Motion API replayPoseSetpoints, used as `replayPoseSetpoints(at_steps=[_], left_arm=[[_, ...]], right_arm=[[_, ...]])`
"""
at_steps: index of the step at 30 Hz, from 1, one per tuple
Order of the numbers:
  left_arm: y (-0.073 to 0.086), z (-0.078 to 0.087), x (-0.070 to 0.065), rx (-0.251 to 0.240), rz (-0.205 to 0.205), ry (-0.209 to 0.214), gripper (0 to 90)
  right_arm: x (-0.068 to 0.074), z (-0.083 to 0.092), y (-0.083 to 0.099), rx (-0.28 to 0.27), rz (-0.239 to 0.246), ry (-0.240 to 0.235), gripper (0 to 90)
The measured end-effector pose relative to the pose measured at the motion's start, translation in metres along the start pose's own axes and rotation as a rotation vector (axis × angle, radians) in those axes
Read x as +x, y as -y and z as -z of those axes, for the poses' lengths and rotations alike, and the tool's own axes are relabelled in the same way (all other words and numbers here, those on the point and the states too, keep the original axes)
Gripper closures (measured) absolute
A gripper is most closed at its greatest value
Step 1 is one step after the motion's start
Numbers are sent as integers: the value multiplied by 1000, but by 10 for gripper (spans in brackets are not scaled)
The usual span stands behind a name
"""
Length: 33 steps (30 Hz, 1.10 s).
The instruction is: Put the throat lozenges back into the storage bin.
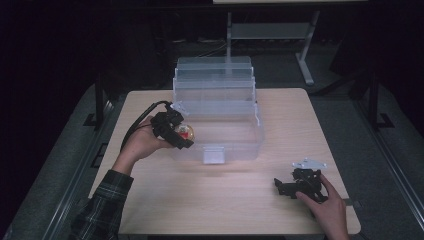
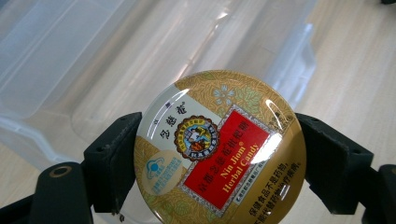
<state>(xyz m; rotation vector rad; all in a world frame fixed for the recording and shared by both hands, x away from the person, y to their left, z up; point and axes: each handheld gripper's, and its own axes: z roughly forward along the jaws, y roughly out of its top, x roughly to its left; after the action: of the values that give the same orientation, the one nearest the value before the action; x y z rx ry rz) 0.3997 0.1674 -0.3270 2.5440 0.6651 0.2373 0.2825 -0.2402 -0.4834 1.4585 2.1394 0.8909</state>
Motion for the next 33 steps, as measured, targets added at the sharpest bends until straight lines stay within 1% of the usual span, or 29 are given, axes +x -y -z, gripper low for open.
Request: replayPoseSetpoints(at_steps=[3, 4, 6, 11, 14, 16, 19, 23, 24, 28, 32, 33], left_arm=[[0, -2, 5, 0, 12, -3, 195], [0, -3, 7, 3, 23, -7, 195], [0, -3, 9, 8, 20, -11, 195], [0, -5, 17, 8, 40, -23, 195], [-1, -5, 18, 8, 40, -26, 195], [-2, -5, 20, 15, 37, -36, 195], [-2, -5, 21, 12, 44, -37, 195], [0, -10, 26, 36, 43, -49, 195], [1, -11, 28, 44, 55, -55, 194], [2, -13, 31, 48, 66, -66, 194], [2, -16, 34, 55, 67, -66, 194], [2, -16, 34, 56, 74, -64, 194]], right_arm=[[0, 0, 0, 1, -4, 1, 0], [0, 0, 0, 1, -4, 1, 0], [0, 0, 0, 1, -4, 1, 0], [0, 0, 0, 1, -4, 1, 0], [0, 0, 0, 1, -4, 1, 0], [0, 0, 0, 1, -4, 1, 0], [0, 0, 0, 1, -4, 1, 0], [0, 0, 0, 1, -4, 1, 0], [0, 0, 0, 1, -4, 1, 0], [0, 0, 0, 1, -4, 1, 0], [0, 0, 0, 1, -4, 1, 0], [0, 0, 0, 1, -4, 1, 0]])
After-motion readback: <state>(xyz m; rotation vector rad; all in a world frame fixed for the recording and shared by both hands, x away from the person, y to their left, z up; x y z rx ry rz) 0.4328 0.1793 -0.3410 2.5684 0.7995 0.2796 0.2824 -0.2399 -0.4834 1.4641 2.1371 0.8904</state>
